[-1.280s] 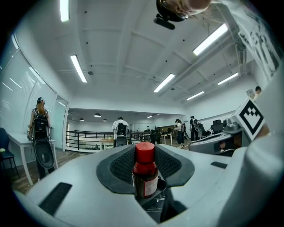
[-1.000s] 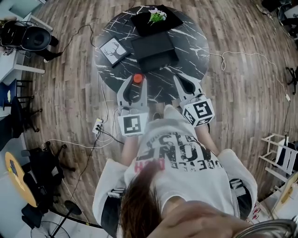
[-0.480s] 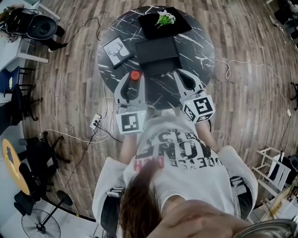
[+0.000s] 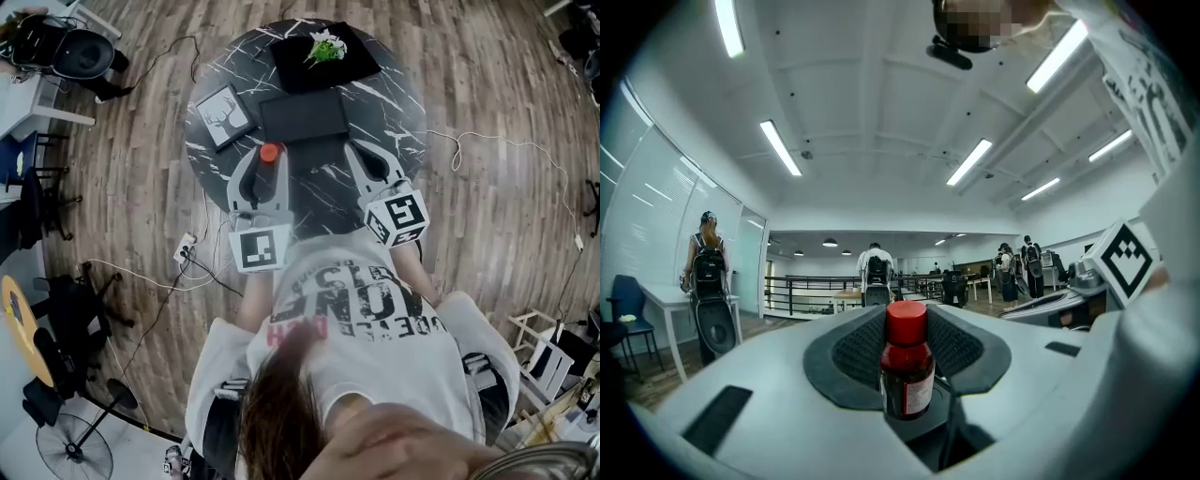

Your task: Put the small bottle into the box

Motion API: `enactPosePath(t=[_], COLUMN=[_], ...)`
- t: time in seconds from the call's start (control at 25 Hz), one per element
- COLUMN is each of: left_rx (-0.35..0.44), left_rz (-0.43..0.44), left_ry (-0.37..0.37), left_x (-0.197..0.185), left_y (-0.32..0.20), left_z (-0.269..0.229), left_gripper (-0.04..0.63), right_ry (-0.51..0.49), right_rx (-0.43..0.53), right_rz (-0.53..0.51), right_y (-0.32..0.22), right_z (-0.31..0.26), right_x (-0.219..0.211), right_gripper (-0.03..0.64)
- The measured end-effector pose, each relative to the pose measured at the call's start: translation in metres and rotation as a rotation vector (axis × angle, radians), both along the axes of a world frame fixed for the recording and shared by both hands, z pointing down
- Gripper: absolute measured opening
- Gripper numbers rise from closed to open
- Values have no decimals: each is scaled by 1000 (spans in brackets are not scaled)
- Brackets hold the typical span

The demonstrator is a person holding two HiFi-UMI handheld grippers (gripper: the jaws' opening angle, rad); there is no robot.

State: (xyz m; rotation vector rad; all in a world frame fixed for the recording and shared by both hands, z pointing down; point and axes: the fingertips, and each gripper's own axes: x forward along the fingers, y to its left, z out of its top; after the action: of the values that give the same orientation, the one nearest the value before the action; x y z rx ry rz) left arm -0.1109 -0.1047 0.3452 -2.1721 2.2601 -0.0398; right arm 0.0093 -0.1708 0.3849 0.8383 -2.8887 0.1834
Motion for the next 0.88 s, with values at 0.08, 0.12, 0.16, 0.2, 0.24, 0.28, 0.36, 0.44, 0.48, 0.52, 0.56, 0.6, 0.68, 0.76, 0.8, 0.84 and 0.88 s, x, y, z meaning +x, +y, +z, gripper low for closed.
enactPosePath(t=[0.08,0.12,0.16,0.2,0.24,0.28,0.36,0.44,0.48,0.52,0.56,0.6,0.68,0.76,0.8,0.84,0.88], left_rx=[-1,-3,-5,-7,-9,-12,-18,-27,-31,-34,-37,-38,-40,-36,-32,-31,-31], left_rz=[-13,-21,-30,-40,-49,-58,-76,-94,-101,-106,-109,-110,-110,-106,-102,-96,-89], left_ry=[1,0,0,1,3,5,6,9,10,11,10,8,9,13,13,13,13], left_x=[2,3,3,3,3,2,2,1,1,1,2,1,1,0,0,0,0], left_y=[-6,-8,-11,-12,-13,-14,-15,-16,-16,-16,-16,-16,-17,-19,-20,-21,-22], left_z=[0,0,0,1,2,4,7,10,11,12,13,13,12,10,8,7,6], left_gripper=[132,132,132,132,132,132,132,132,132,132,132,132,132,132,132,132,132], right_ry=[3,4,4,3,3,3,5,8,8,8,7,7,5,1,-1,-4,-7], right_rx=[-8,-13,-17,-22,-26,-29,-37,-46,-51,-56,-62,-66,-72,-74,-73,-72,-70], right_rz=[-14,-22,-30,-38,-46,-54,-69,-81,-84,-86,-87,-88,-89,-87,-84,-78,-70], right_y=[-8,-11,-14,-17,-19,-21,-24,-29,-30,-32,-33,-33,-34,-36,-36,-37,-39], right_z=[3,4,5,6,8,9,14,18,20,22,23,25,26,25,24,23,22], right_x=[1,1,1,0,0,-1,-1,-1,-1,-1,-1,-1,-3,-5,-6,-6,-6], right_gripper=[9,9,9,9,9,9,9,9,9,9,9,9,9,9,9,9,9])
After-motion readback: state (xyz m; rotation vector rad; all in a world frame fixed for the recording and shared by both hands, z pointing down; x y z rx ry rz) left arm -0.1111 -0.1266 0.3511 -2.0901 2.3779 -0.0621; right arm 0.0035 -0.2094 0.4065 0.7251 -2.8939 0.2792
